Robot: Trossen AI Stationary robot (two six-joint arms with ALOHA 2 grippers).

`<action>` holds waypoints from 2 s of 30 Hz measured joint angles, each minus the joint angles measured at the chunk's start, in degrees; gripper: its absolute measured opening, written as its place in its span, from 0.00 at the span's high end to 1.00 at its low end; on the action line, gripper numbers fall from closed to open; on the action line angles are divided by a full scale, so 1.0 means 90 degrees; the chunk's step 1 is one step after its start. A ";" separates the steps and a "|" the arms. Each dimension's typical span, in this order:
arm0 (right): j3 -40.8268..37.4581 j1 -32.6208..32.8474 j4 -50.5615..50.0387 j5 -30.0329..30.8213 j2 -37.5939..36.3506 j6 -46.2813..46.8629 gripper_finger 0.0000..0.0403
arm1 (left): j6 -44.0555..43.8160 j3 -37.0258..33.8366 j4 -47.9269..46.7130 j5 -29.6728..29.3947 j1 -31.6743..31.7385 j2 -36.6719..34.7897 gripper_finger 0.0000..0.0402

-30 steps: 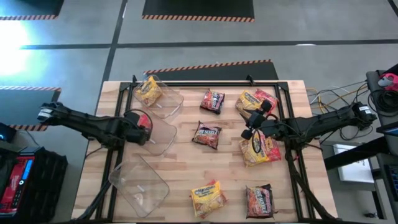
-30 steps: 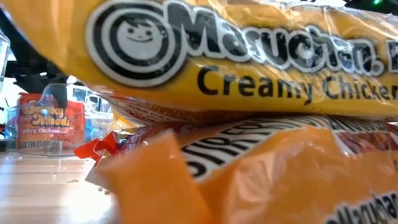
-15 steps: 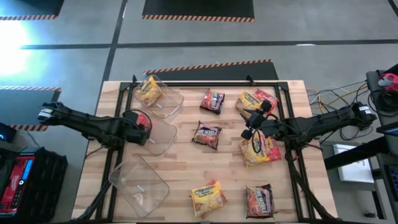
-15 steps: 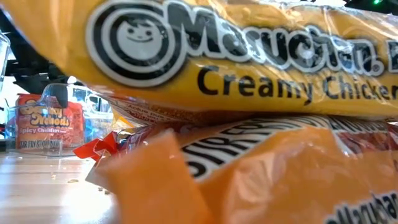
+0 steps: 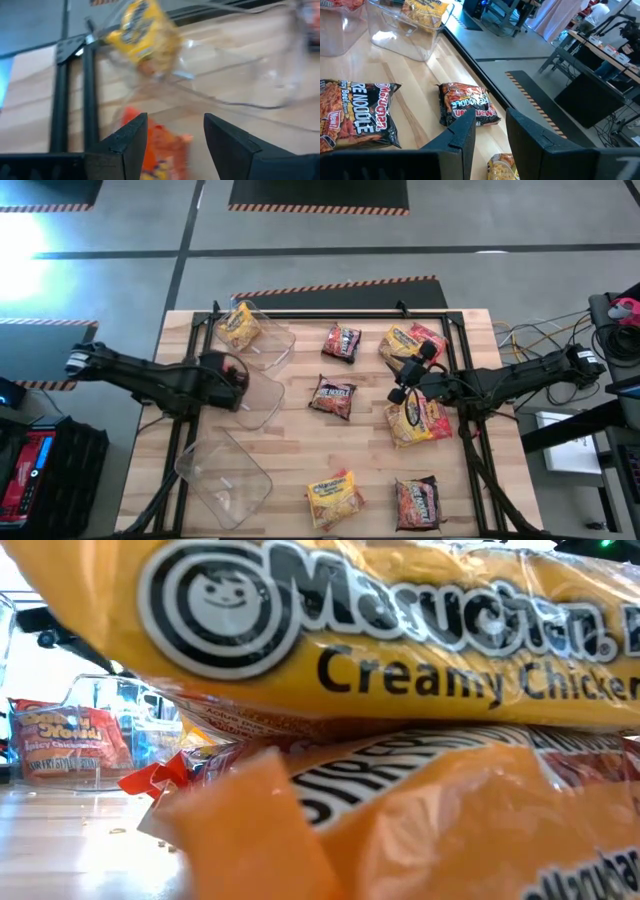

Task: Sort Maruchan noodles
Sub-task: Put the noodles pack into the bottom transparent bin

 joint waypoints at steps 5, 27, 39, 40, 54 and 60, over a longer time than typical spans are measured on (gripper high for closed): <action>0.0000 0.0000 0.0000 -0.0001 0.0000 -0.0001 0.75 | 0.1637 0.0520 0.1385 0.0028 -0.0002 0.0543 0.56; 0.0000 -0.0002 0.0000 -0.0001 0.0000 0.0001 0.75 | 0.6117 0.1165 0.6147 0.3879 0.1625 0.2876 0.33; 0.0000 -0.0002 0.0001 -0.0001 0.0000 -0.0002 0.75 | 0.6486 0.1958 0.6364 0.5481 0.2429 0.4127 0.41; 0.0000 -0.0002 0.0000 -0.0001 0.0000 -0.0001 0.75 | 0.6452 0.2004 0.6360 0.5584 0.2430 0.4220 0.41; 0.0000 -0.0002 0.0460 -0.0044 0.0022 0.0401 0.75 | 0.5178 0.2136 0.6441 0.5625 0.2457 0.4866 0.41; 0.0005 -0.0003 0.1258 -0.0149 0.0010 0.0243 0.75 | 0.4885 0.2134 0.6501 0.5608 0.2560 0.4988 0.41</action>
